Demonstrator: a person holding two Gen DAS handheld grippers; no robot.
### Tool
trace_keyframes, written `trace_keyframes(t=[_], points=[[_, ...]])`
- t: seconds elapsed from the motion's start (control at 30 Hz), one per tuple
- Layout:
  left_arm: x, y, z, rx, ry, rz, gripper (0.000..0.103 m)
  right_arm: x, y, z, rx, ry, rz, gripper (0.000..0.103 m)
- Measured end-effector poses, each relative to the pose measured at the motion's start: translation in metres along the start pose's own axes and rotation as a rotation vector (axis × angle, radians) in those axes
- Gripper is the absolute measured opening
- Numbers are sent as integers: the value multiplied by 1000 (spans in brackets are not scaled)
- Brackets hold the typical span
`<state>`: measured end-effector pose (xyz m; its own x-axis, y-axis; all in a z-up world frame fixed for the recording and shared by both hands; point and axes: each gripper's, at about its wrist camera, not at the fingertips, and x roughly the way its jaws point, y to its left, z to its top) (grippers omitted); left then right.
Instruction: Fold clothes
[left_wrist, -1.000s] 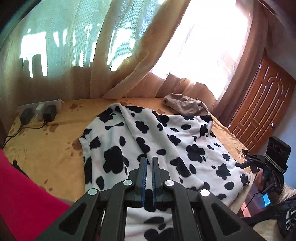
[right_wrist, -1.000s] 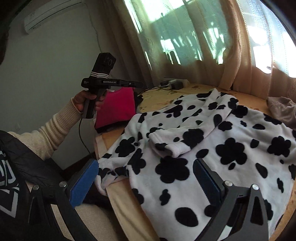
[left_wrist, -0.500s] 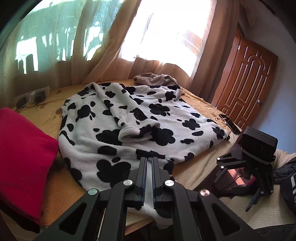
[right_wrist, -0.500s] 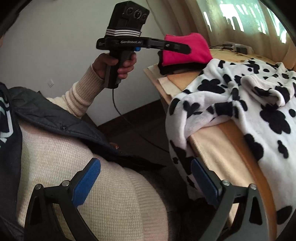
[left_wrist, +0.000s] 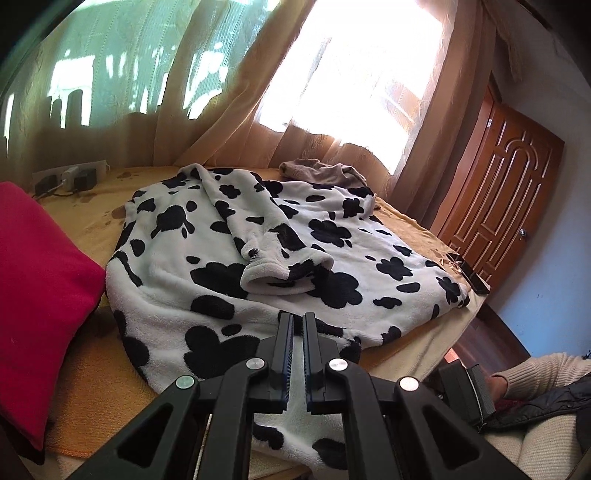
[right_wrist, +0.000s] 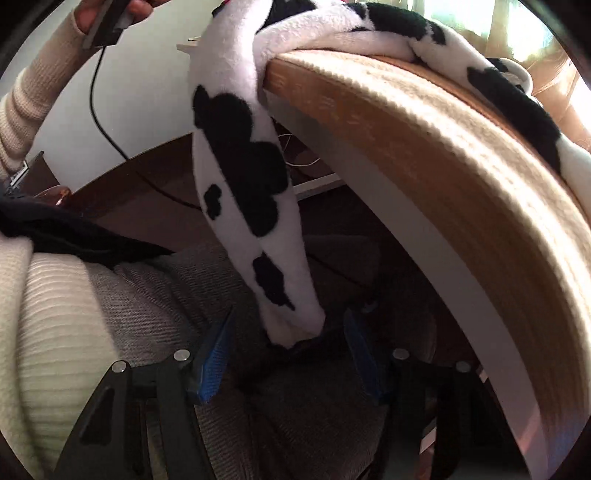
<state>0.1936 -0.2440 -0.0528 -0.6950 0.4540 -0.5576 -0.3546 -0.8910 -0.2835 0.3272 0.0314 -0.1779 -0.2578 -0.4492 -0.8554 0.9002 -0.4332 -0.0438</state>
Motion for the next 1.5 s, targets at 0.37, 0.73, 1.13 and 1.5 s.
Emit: trace_keyframes(t=[0.37,0.73,1.13,1.5], points=[[7,8,10,10,15,57,5,50,26,-4,-174,34,58,7],[50,24,19,53,106,115,5,-82,55,22,-351,-183,52,7],[78,42,6,94,231,74,5,-183,22,105,-468,-441,-640,7],[71,46,-9,161,359,-71,5,-100,-97,266,-634,-482,-1037,28]])
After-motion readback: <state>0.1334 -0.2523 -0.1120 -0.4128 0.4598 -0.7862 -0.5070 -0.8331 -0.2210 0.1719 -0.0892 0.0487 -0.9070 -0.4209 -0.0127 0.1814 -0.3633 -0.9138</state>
